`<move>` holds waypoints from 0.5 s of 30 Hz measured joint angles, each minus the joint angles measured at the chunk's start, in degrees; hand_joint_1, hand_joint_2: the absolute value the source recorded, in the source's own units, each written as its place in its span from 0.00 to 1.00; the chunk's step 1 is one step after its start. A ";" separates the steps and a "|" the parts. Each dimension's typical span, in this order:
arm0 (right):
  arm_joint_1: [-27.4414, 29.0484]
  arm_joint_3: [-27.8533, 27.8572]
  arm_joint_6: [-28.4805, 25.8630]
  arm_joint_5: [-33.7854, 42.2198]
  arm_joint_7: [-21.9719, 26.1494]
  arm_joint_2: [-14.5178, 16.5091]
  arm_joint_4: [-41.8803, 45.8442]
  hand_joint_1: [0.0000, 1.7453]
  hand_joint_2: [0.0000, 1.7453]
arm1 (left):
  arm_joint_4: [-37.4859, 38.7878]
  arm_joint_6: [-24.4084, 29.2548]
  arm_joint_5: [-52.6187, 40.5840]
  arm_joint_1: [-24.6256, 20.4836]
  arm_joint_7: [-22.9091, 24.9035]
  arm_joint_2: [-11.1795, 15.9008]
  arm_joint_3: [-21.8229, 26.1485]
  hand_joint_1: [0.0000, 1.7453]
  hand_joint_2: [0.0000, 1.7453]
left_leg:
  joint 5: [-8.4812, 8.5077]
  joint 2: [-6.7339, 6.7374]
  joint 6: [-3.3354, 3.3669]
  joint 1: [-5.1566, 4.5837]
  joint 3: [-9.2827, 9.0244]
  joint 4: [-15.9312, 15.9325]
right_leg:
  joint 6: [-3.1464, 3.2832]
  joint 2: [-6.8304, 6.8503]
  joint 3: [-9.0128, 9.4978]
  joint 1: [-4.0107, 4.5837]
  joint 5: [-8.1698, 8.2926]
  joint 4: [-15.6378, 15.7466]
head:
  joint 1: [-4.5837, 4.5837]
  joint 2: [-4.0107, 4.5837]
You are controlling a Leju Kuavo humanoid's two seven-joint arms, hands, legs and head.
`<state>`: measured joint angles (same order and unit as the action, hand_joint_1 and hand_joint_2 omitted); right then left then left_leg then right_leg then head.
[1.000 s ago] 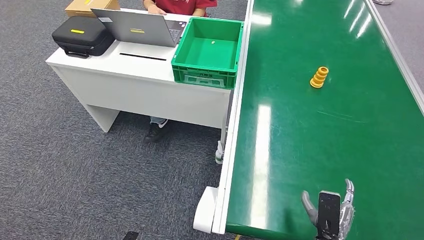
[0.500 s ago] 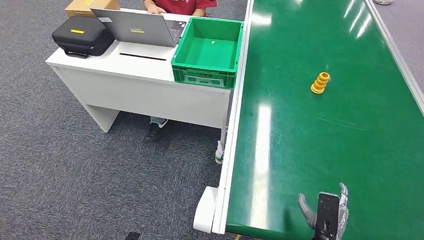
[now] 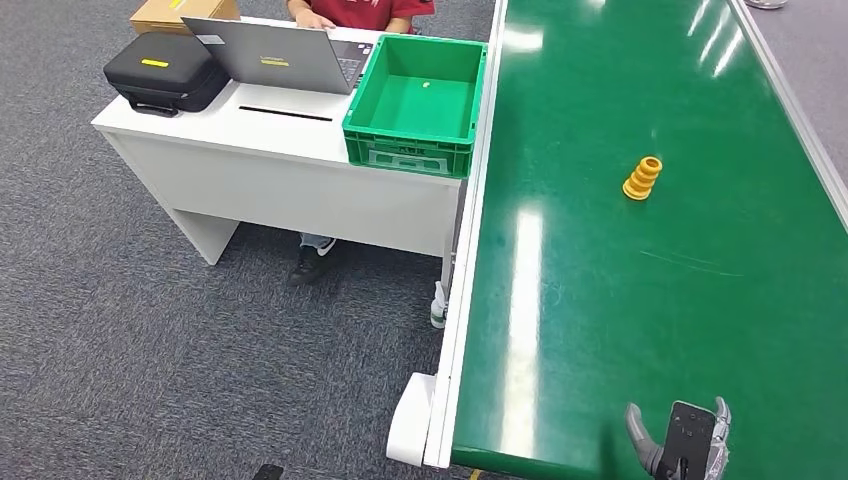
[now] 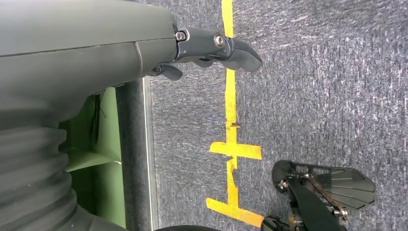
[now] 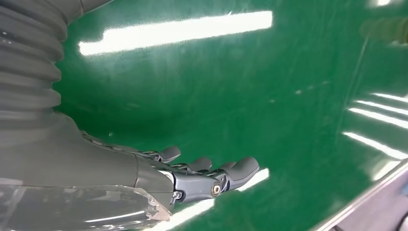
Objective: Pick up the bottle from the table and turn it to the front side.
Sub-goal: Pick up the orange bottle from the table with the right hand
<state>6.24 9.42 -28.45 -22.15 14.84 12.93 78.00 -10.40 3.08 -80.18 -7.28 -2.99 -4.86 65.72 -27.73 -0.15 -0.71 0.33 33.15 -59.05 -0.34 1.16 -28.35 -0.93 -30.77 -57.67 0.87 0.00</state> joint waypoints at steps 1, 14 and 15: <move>-0.13 0.25 -0.07 0.10 -0.15 -0.01 -0.33 0.00 1.00 | 0.00 -0.01 -0.03 -0.01 0.03 -0.06 -0.05 0.00 1.00 | 0.00 0.00 0.00 0.00 0.00 0.00 | 0.00 0.00 0.00 0.00 0.00 0.00 | 0.00 0.00; -6.14 3.31 -2.05 1.31 -0.42 -0.26 -12.55 0.00 1.00 | 0.00 -0.29 4.64 0.06 -0.05 -0.82 0.73 0.00 1.00 | 0.00 0.00 0.00 0.00 -0.01 0.00 | 0.00 -0.01 0.02 0.00 0.01 0.00 | 0.01 0.00; -6.69 3.59 -2.09 1.61 -0.08 -0.29 -13.63 0.00 1.00 | 0.00 -0.28 4.82 0.10 -0.05 -0.84 0.81 0.00 1.00 | 0.00 0.01 0.00 0.01 -0.02 0.00 | 0.00 -0.01 0.02 0.01 0.01 0.00 | 0.01 0.00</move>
<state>-0.45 13.00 -30.53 -20.54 14.76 12.64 64.37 -10.40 2.80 -75.36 -7.18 -3.04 -5.70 66.53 -27.73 -0.14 -0.71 0.34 33.14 -59.05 -0.34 1.16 -28.33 -0.92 -30.76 -57.67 0.88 0.00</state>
